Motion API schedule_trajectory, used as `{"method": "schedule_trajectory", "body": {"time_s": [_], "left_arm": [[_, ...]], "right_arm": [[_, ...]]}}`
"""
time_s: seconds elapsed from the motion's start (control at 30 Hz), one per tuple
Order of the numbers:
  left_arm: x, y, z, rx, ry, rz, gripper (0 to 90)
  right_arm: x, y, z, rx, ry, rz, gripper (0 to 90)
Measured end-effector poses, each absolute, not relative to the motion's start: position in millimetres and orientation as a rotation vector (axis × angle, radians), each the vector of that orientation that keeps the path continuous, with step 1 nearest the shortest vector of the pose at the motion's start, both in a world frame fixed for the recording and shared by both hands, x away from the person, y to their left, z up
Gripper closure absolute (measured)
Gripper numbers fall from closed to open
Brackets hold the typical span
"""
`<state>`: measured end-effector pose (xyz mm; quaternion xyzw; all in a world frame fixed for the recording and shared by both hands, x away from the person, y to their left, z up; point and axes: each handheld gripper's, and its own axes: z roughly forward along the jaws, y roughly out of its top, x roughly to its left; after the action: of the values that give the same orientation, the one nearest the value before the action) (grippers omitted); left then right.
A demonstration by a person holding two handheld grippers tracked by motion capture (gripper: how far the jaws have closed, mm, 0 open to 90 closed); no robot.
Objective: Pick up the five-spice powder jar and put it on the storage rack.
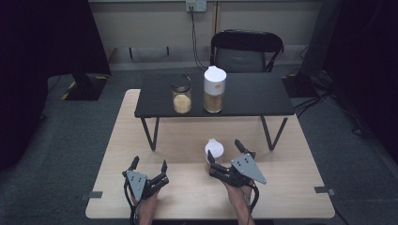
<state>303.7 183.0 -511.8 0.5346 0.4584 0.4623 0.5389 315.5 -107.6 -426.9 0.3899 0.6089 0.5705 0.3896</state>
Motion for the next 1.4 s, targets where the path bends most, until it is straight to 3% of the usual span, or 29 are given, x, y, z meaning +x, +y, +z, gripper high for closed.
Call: {"method": "schedule_trajectory", "body": {"time_s": [1.4], "left_arm": [[304,183,-512,1.271,1.09,1.099,2.2]], "right_arm": [[325,-88,-472,1.059,1.559,1.402,12.4]]}}
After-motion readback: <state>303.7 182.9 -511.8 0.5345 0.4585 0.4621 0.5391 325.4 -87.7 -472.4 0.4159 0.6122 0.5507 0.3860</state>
